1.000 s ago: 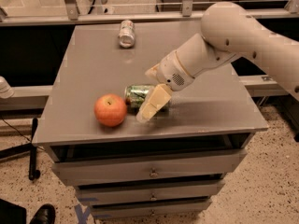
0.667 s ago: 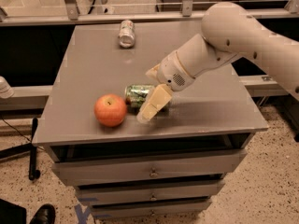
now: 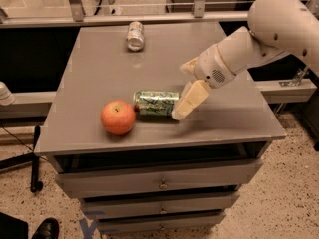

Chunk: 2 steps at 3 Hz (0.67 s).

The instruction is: Move green can near apple

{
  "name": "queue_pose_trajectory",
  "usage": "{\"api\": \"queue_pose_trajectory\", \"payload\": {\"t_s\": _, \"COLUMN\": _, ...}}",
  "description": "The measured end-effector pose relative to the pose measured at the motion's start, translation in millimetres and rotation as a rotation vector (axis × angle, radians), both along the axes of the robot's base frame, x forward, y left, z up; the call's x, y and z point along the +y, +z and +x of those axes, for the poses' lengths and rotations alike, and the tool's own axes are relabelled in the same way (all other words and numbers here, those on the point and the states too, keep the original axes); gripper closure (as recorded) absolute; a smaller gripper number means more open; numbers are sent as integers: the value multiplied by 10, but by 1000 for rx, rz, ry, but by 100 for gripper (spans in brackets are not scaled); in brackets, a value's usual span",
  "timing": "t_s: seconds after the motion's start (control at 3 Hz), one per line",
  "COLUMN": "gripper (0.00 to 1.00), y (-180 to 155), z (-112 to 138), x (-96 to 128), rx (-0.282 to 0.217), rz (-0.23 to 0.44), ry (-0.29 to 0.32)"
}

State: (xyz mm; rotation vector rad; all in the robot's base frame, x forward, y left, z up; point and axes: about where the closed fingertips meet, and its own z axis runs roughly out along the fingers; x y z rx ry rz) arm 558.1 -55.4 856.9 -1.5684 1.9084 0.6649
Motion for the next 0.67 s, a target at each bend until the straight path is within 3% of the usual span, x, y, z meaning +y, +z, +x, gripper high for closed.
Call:
{"api": "queue_pose_trajectory", "payload": {"t_s": 0.33, "gripper": 0, "y": 167, "z": 169, "x": -732, "rx": -55, "rz": -29, "ry": -51}}
{"api": "queue_pose_trajectory", "payload": {"t_s": 0.67, "gripper": 0, "y": 314, "z": 231, "x": -788, "rx": -85, "rz": -26, "ry": -57}}
